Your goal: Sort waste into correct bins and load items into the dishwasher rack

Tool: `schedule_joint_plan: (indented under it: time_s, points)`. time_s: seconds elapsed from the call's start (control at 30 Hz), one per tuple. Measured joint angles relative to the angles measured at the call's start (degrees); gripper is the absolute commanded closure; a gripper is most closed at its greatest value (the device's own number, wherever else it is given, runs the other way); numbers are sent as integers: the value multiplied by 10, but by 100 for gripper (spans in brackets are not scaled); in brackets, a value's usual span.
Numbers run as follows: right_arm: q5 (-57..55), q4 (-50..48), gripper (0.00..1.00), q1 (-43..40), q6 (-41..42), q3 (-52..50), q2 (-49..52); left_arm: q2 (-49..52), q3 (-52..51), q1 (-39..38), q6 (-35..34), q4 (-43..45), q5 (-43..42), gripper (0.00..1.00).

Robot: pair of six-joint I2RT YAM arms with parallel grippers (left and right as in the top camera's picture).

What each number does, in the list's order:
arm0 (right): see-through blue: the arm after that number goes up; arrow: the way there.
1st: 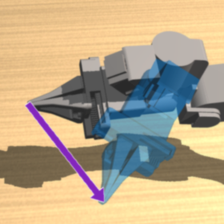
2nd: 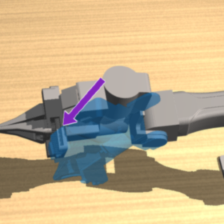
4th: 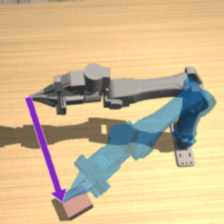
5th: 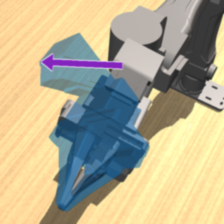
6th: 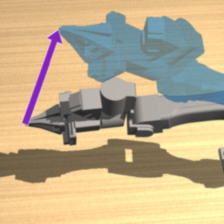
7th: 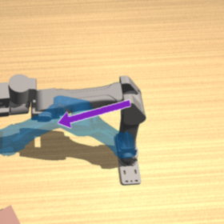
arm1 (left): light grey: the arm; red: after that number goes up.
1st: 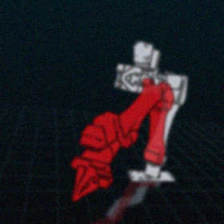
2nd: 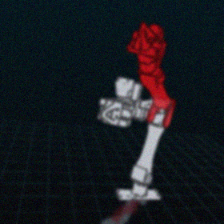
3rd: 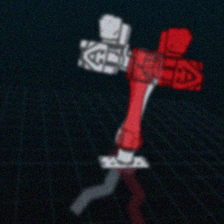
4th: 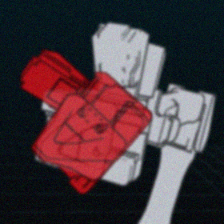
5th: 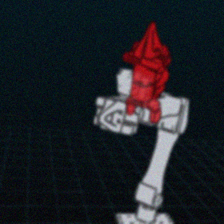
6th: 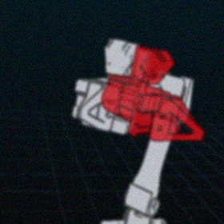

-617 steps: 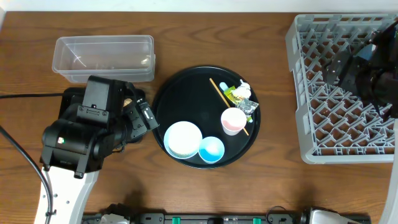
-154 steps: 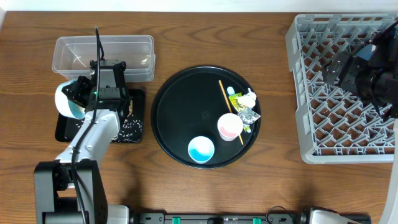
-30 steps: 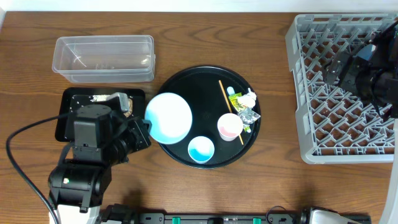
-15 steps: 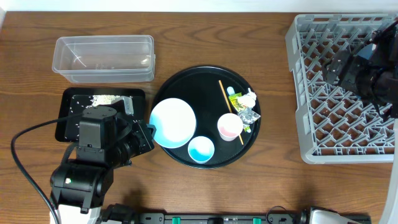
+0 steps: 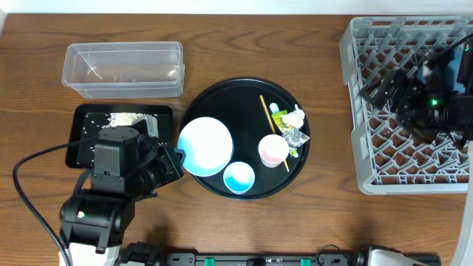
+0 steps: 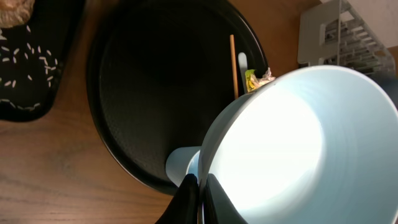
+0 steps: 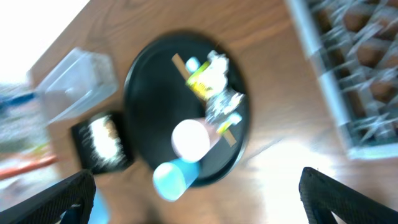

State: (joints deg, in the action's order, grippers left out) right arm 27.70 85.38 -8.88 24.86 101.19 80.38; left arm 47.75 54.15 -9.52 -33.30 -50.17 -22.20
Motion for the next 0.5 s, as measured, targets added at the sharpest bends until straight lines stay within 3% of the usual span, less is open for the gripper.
schedule_joint_plan:
  time_s: [0.1, 0.27, 0.5]
  points:
    - [37, -3, 9, 2, 20, 0, 0, 0, 0, 0, -5, -4, -2, 94]
    - [67, 5, 3, 48, 34, 0, 0, 1, 0, 0, -12, 0, -1, 94]
    - [-21, -14, 1, 263, 83, 0, 2, 33, 0, 0, -16, 0, 1, 94]
